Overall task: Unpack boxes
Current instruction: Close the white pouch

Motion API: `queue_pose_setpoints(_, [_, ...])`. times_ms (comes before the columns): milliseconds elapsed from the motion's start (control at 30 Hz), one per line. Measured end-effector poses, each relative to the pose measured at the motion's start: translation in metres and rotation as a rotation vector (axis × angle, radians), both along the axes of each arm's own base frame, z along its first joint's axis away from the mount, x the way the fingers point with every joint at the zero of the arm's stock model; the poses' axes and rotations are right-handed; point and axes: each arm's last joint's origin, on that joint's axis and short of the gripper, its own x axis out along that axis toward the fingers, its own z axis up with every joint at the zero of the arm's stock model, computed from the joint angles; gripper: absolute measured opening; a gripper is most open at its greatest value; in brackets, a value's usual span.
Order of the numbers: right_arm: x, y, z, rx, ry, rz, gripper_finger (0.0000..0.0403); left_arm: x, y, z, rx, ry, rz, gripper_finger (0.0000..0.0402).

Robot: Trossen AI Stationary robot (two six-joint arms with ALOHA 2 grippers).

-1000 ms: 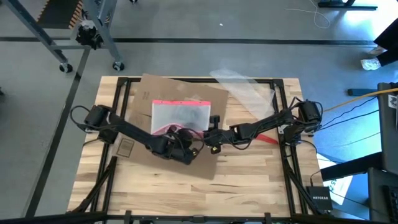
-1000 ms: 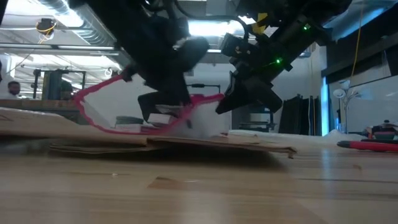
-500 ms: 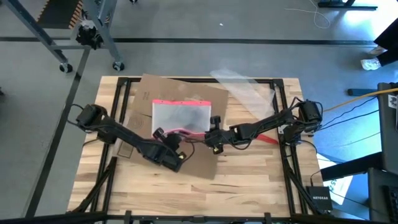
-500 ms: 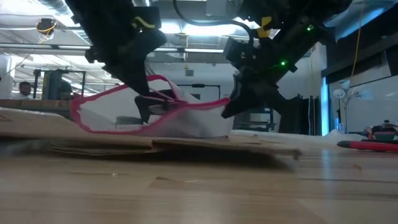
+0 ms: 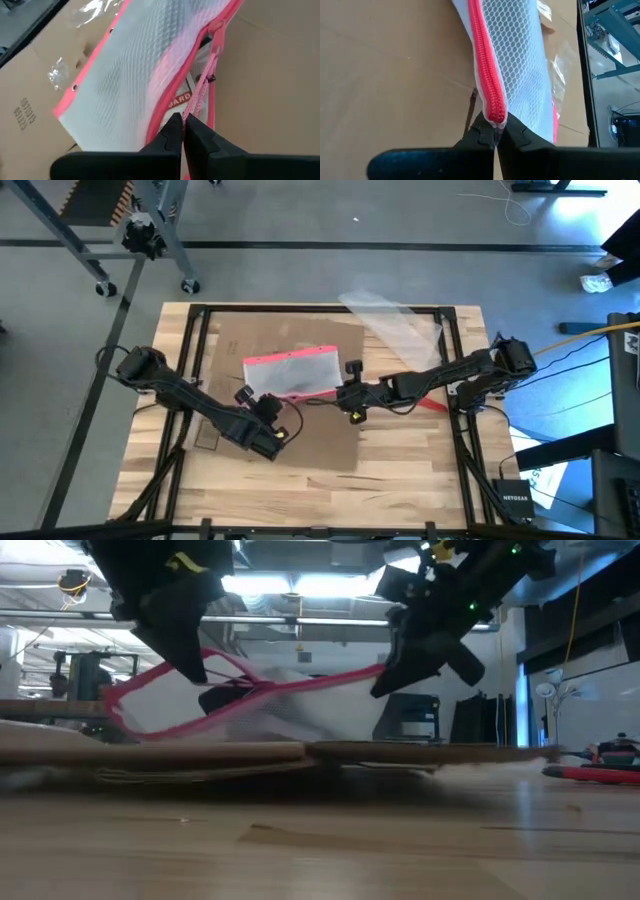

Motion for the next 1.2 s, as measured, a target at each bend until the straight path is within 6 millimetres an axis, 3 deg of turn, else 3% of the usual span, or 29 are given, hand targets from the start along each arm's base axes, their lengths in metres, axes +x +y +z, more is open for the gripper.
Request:
queue_pose_setpoints(367, [-0.024,-0.005,0.028,-0.054,0.009,-0.045,0.0000,-0.018,-0.012,0.029,-0.063,-0.032,-0.045,0.0000])
queue_pose_setpoints(733, [-0.043,-0.011,0.039,-0.081,0.030,-0.159,0.0000,-0.039,-0.013,0.030,-0.115,0.129,-0.001,0.0000])
queue_pose_setpoints(867, [-0.045,-0.011,0.038,-0.078,0.036,-0.197,0.0000,-0.052,-0.009,0.031,-0.119,0.250,0.077,0.0000])
queue_pose_setpoints(1200, [-0.037,-0.008,0.042,0.057,-0.069,-0.176,0.0000,-0.061,-0.007,0.033,-0.079,0.293,0.108,0.0000])
